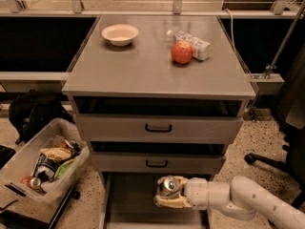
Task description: Place redbull can into bottom drawer
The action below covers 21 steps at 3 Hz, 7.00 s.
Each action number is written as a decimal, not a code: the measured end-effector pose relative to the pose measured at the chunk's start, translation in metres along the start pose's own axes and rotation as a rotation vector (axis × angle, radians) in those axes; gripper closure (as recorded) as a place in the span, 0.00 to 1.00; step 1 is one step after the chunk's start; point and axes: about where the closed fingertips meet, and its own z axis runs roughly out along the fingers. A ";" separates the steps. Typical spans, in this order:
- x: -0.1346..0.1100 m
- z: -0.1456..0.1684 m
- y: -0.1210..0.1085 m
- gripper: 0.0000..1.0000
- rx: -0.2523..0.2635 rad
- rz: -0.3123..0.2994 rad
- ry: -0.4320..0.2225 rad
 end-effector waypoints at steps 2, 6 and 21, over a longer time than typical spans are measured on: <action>0.047 0.022 -0.012 1.00 0.071 -0.017 0.018; 0.064 0.013 -0.022 1.00 0.156 -0.202 0.423; 0.365 -0.029 -0.118 0.12 0.416 0.241 0.383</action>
Offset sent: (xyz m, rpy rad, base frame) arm 0.0186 0.0117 -0.0721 -0.0421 -0.0336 -0.1028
